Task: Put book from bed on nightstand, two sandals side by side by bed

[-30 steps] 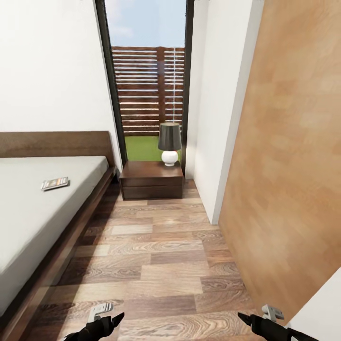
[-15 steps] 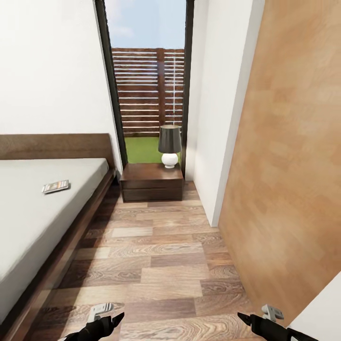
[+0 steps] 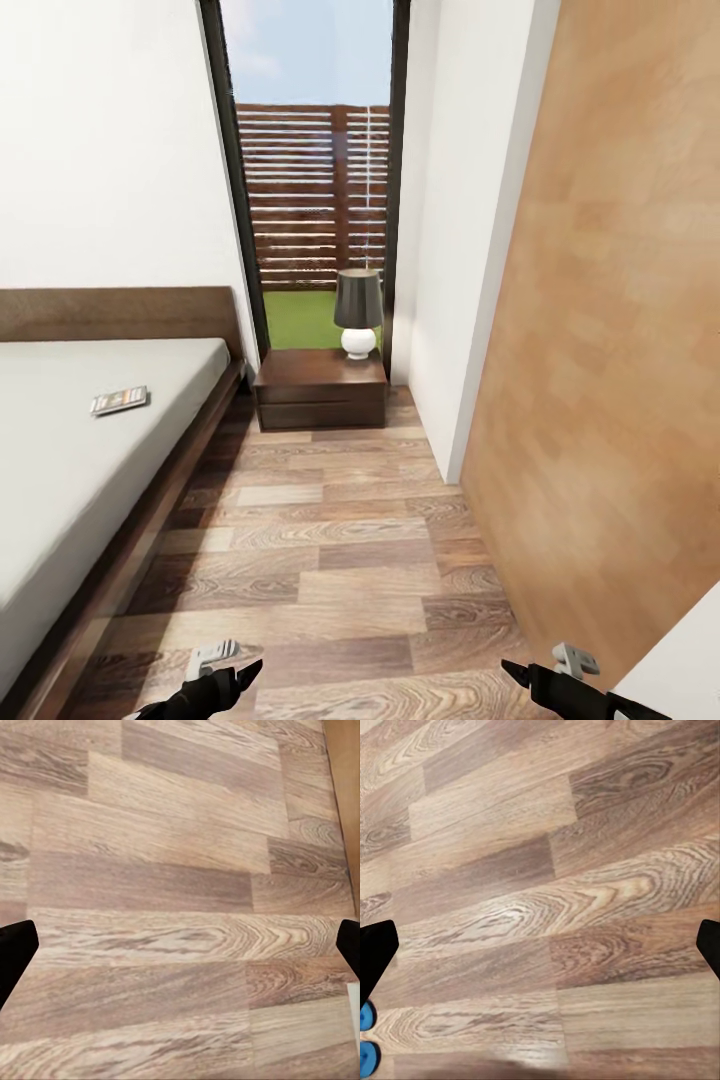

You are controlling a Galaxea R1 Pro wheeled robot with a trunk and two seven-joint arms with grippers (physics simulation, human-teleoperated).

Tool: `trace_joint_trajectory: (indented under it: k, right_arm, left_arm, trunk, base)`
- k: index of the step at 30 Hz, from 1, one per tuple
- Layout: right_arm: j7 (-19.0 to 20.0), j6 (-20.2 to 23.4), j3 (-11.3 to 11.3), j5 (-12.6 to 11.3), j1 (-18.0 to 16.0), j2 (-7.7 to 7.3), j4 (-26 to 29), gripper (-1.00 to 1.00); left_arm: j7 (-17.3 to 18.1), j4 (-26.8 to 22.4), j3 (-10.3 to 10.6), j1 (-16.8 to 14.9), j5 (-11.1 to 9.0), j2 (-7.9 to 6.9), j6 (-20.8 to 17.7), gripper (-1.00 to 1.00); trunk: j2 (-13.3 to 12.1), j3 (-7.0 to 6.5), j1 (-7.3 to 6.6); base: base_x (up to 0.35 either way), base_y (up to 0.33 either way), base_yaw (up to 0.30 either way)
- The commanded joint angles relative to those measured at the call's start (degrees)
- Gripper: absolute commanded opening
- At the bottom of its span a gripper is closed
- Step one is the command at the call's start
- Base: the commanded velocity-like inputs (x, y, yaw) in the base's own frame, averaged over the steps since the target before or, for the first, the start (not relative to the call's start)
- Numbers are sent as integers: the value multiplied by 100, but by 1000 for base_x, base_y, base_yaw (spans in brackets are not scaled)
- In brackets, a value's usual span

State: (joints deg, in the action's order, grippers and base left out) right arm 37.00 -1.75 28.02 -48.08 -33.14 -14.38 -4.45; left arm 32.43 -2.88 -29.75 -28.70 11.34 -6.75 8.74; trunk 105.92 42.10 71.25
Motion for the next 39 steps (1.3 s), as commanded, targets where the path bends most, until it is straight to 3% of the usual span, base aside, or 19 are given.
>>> trace_joint_trajectory:
  k: [1, 28, 31, 33, 35, 36, 38, 39]
  right_arm:
    - [36, -18, 49, -44, -8, 2, -21, 100]
    - [36, -21, 52, -44, -8, 9, -21, 100]
    - [34, -23, 57, -39, -8, 46, -27, 100]
    - [20, -26, 78, -31, -8, 148, -29, 100]
    - [-275, -22, 85, 14, -8, 340, -30, 100]
    - [-833, -18, 91, 154, -8, 518, -30, 100]
    - [-1705, -11, 96, 598, -8, 754, -30, 100]
    - [-1961, -7, 97, 847, -8, 857, -30, 100]
  left_arm:
    - [9, 6, -40, -4, 62, 0, 37, 100]
    - [9, 6, -40, -4, 62, -2, 33, 100]
    - [5, 6, -40, -4, 62, 3, 32, 100]
    - [-3, 6, -40, -4, 62, 6, 31, 100]
    - [-6, 6, -40, -4, 62, 7, 35, 100]
    - [-7, 6, -40, -4, 62, 7, 36, 100]
    - [-8, 6, -40, -4, 62, 7, 38, 100]
    - [-8, 6, -40, -4, 62, 7, 39, 100]
  trunk:
    - [-39, -13, -23]
    - [-1122, -498, -616]
    - [-1242, -552, -682]
    - [-1322, -588, -726]
    - [-1403, -624, -770]
    - [-1443, -641, -792]
    - [-1523, -677, -836]
    - [-1563, -695, -858]
  base:
    - [0, 0, 0]
    - [0, 0, 0]
    - [0, 0, 0]
    - [0, 0, 0]
    - [0, 0, 0]
    - [0, 0, 0]
    - [0, 0, 0]
    - [0, 0, 0]
